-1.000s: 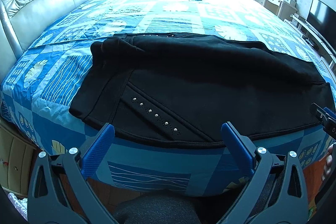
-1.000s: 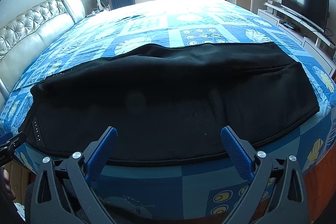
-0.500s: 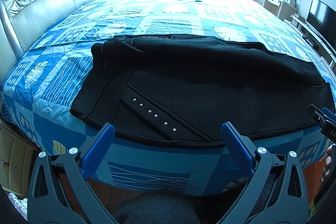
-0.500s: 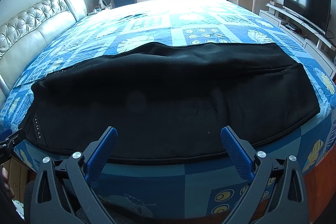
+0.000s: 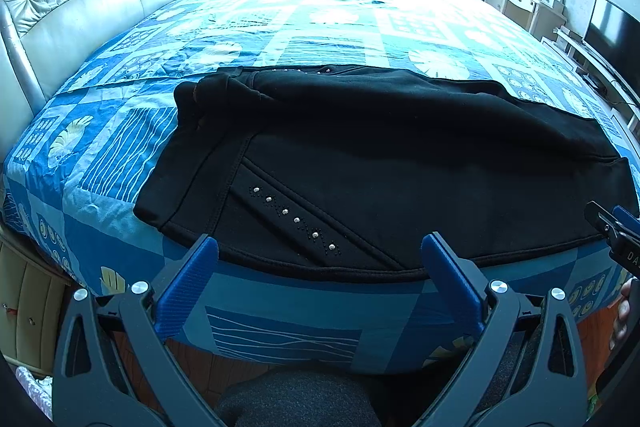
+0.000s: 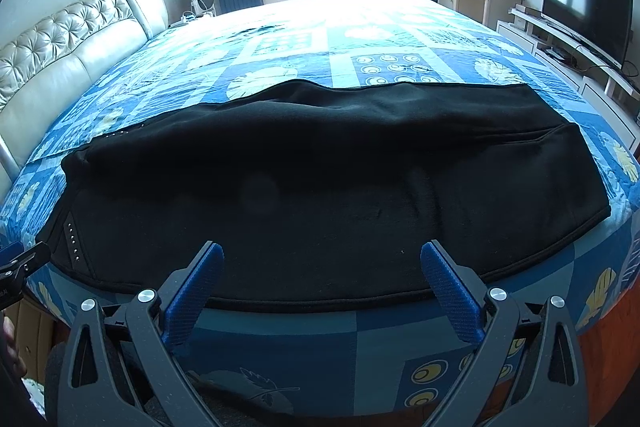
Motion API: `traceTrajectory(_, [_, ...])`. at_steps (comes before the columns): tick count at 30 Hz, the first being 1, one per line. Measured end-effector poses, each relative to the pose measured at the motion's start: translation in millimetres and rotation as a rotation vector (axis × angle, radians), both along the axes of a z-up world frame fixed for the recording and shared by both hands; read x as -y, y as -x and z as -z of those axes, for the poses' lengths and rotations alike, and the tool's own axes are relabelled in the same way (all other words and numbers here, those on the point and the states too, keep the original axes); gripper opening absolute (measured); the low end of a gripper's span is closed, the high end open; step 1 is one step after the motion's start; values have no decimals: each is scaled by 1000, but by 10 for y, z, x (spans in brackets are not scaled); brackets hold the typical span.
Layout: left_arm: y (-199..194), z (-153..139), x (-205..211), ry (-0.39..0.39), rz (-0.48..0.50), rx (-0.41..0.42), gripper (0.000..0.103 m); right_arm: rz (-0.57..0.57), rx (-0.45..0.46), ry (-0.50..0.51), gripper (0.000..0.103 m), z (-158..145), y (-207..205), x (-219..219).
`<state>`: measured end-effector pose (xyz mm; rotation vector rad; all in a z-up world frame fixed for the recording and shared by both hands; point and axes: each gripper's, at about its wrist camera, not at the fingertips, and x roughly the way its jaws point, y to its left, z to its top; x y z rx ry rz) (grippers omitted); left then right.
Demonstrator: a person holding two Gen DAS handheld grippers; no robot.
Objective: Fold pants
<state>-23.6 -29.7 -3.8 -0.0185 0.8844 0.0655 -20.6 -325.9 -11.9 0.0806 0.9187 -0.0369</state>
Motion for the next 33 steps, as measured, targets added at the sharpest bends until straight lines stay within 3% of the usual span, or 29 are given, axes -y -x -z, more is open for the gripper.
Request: traceTrajectory(33, [3, -9, 24, 21, 15, -6, 101, -8, -2, 3, 98, 43, 12, -39])
